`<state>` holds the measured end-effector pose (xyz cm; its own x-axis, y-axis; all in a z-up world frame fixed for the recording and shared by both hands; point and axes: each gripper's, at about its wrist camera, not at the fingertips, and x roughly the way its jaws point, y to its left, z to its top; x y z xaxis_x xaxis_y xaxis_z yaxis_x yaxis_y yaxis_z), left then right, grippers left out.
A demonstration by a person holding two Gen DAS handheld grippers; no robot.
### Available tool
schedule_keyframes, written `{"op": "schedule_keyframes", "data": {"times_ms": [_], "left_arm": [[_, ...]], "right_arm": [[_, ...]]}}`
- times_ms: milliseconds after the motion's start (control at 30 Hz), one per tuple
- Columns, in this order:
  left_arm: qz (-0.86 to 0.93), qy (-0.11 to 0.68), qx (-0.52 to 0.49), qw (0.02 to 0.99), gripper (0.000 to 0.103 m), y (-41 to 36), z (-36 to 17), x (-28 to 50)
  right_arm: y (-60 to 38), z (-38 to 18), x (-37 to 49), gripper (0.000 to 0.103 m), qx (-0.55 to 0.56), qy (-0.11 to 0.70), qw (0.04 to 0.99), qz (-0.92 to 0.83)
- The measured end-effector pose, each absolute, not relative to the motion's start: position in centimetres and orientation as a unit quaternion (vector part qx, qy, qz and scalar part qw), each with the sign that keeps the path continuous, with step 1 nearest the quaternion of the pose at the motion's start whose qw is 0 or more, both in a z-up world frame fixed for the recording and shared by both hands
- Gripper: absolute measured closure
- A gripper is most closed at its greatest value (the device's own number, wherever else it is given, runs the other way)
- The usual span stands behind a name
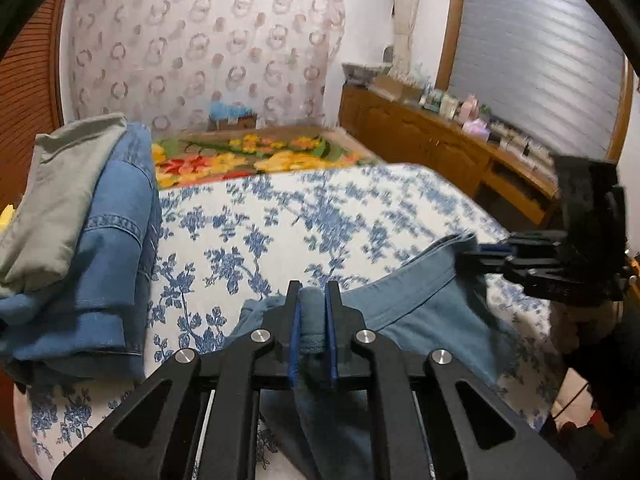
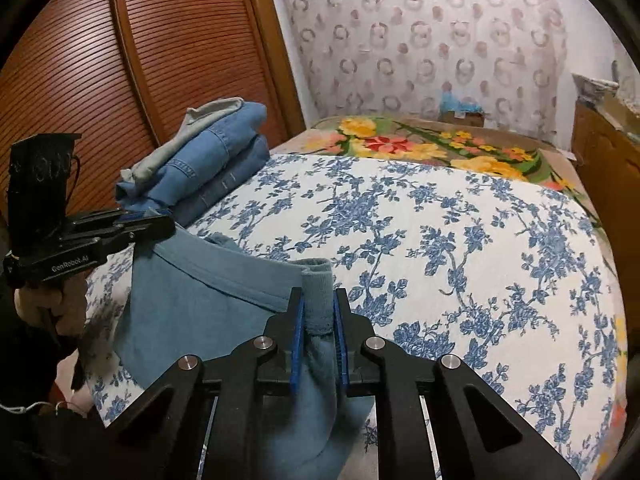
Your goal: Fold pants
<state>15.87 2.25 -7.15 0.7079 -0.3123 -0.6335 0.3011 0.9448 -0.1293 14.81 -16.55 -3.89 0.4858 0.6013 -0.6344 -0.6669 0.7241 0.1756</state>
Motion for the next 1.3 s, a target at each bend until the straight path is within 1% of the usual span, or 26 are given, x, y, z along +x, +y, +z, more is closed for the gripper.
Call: {"op": "schedule_keyframes", "data": {"times_ms": [100, 133, 167, 200, 233, 267, 300, 333, 433, 667, 833, 1000, 1033, 1067, 1133, 1300], "left_arm": [[-0.141, 0.375, 0.010, 0.916, 0.089, 1.9, -8.7, 17.2], [-0.137, 0.387, 0.008, 0.912, 0.087, 2.0, -9.2, 17.6], [-0.133, 0.394, 0.008, 0.909, 0.082, 2.1, -9.6, 17.8], [-0.129, 0.401, 0.009, 0.907, 0.080, 2.2, -9.9, 18.0], [-0.125, 0.403, 0.009, 0.906, 0.074, 2.4, -10.1, 18.0], [-0.123, 0.403, 0.008, 0.907, 0.065, 2.5, -10.2, 17.9], [-0.122, 0.402, 0.006, 0.907, 0.060, 2.7, -10.2, 17.8], [-0.124, 0.401, 0.003, 0.908, 0.054, 2.8, -10.1, 17.6], [-0.121, 0.402, 0.005, 0.907, 0.054, 2.9, -10.0, 17.3], [-0.115, 0.413, 0.004, 0.903, 0.054, 3.3, -10.7, 16.8], [-0.115, 0.419, -0.001, 0.900, 0.054, 3.6, -11.1, 16.9], [-0.115, 0.420, -0.001, 0.900, 0.054, 3.6, -11.2, 16.9], [-0.115, 0.420, -0.002, 0.900, 0.053, 3.6, -11.3, 17.0], [-0.112, 0.420, -0.001, 0.900, 0.045, 3.6, -11.3, 17.0], [-0.098, 0.418, -0.001, 0.903, 0.035, 3.8, -11.4, 17.1], [-0.106, 0.421, -0.026, 0.900, 0.034, 4.5, -11.8, 17.3]], "right_arm": [[-15.9, -4.9, 15.1, 0.089, -0.064, 0.370, 0.856, 0.355], [-15.5, -5.2, 15.2, 0.085, -0.071, 0.375, 0.855, 0.352], [-15.1, -5.4, 15.2, 0.083, -0.077, 0.378, 0.855, 0.347], [-14.8, -5.6, 15.3, 0.080, -0.081, 0.380, 0.856, 0.340], [-14.7, -5.6, 15.5, 0.077, -0.084, 0.382, 0.857, 0.334], [-14.7, -5.6, 15.7, 0.074, -0.085, 0.384, 0.858, 0.329], [-14.8, -5.5, 15.8, 0.069, -0.082, 0.387, 0.859, 0.325], [-15.0, -5.4, 15.9, 0.066, -0.077, 0.388, 0.861, 0.321], [-15.5, -5.2, 16.0, 0.063, -0.070, 0.392, 0.862, 0.314], [-16.8, -5.0, 14.4, 0.061, -0.064, 0.397, 0.863, 0.306], [-17.7, -5.3, 13.4, 0.055, -0.059, 0.404, 0.860, 0.305], [-18.0, -5.9, 13.4, 0.054, -0.055, 0.416, 0.857, 0.299], [-18.0, -6.0, 13.4, 0.054, -0.053, 0.418, 0.856, 0.299], [-17.9, -6.0, 13.5, 0.054, -0.051, 0.420, 0.855, 0.299], [-17.7, -6.2, 13.8, 0.054, -0.048, 0.424, 0.853, 0.300], [-17.0, -6.1, 14.1, 0.054, -0.055, 0.421, 0.854, 0.301]]}}
